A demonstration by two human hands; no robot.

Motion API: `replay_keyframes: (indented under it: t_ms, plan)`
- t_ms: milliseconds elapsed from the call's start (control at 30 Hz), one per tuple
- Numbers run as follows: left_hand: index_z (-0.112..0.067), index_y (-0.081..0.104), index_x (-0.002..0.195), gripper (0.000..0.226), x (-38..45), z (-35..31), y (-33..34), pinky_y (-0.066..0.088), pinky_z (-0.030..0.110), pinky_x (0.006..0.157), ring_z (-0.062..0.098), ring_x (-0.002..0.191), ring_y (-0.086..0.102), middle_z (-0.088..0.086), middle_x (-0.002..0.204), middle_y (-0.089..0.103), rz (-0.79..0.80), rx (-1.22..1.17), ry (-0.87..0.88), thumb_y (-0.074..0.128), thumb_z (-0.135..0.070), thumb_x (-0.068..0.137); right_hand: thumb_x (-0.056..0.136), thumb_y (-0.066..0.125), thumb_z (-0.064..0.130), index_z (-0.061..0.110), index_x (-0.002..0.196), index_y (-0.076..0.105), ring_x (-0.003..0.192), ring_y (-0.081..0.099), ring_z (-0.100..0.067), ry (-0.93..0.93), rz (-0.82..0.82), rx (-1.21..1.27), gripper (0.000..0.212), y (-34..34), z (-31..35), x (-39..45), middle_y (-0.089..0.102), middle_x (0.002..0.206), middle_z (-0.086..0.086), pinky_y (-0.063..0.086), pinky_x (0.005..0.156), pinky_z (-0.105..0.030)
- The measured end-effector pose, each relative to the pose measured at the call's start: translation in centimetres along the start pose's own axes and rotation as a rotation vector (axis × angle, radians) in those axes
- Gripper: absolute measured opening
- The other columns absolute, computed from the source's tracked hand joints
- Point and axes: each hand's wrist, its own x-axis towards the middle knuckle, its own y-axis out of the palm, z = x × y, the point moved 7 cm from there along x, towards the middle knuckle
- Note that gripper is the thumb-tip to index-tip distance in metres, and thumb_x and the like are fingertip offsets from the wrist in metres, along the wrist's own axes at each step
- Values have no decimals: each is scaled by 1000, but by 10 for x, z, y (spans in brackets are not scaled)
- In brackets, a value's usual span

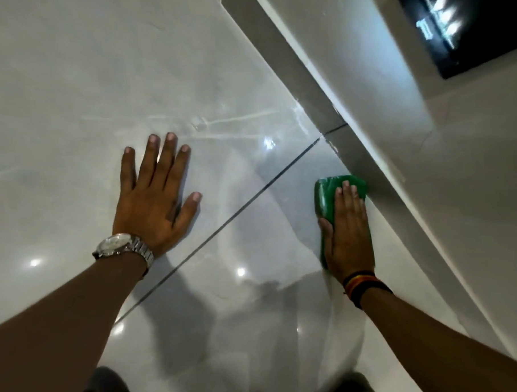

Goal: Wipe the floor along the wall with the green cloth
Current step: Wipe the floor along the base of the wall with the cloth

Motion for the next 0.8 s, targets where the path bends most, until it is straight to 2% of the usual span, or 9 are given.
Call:
replay_keyframes:
  t_ms: [167, 267, 433, 500, 600, 700, 800]
  plan:
    - [-11, 17, 172, 79, 1, -2, 0, 3, 64, 135, 37, 168, 7, 16, 181, 13, -20, -2, 31, 38, -48, 105, 106, 34, 33, 5, 159, 17, 157, 10, -23, -125, 1, -30, 62, -10, 34, 68, 16, 169, -12, 12, 129, -41]
    - [-11, 18, 172, 79, 2, -2, 1, 4, 64, 135, 37, 168, 8, 16, 181, 13, -19, 7, 44, 38, -48, 104, 107, 37, 30, 5, 159, 19, 157, 12, -23, -122, -55, -2, 61, -13, 62, 93, 18, 168, -11, 11, 129, -38]
    - [-11, 19, 172, 78, 3, -2, -1, 3, 63, 135, 38, 168, 9, 16, 181, 13, -20, 12, 47, 36, -48, 104, 107, 40, 29, 6, 159, 21, 157, 14, -24, -189, -94, -15, 60, -17, 101, 131, 21, 168, -11, 13, 129, -41]
    - [-11, 19, 171, 78, 3, -3, 0, 4, 64, 135, 38, 168, 9, 16, 181, 14, -18, 10, 45, 36, -47, 104, 105, 45, 23, 8, 159, 21, 157, 11, -24, -195, -92, 6, 61, -18, 104, 131, 21, 168, -10, 8, 129, -40]
    - [-11, 21, 171, 78, 3, -3, -2, 6, 64, 135, 38, 168, 11, 17, 181, 16, -22, 3, 39, 36, -47, 104, 93, 56, 4, 7, 159, 19, 156, 6, -23, -308, -43, -44, 76, -12, 110, 104, 18, 168, -12, 2, 129, -38]
    - [-10, 24, 170, 78, 3, -2, -2, 8, 65, 134, 39, 167, 13, 18, 180, 18, -30, 15, 48, 38, -46, 103, 94, 60, 5, 5, 159, 20, 157, 10, -27, -434, -11, -92, 77, -1, 121, 81, 17, 168, -14, -2, 129, -38]
    - [-10, 25, 170, 77, 4, -4, -1, 8, 65, 134, 39, 167, 13, 17, 180, 19, -19, 12, 53, 39, -46, 103, 94, 58, -1, 5, 158, 21, 156, 12, -26, -544, -40, -99, 75, -4, 147, 107, 20, 167, -13, -5, 129, -35]
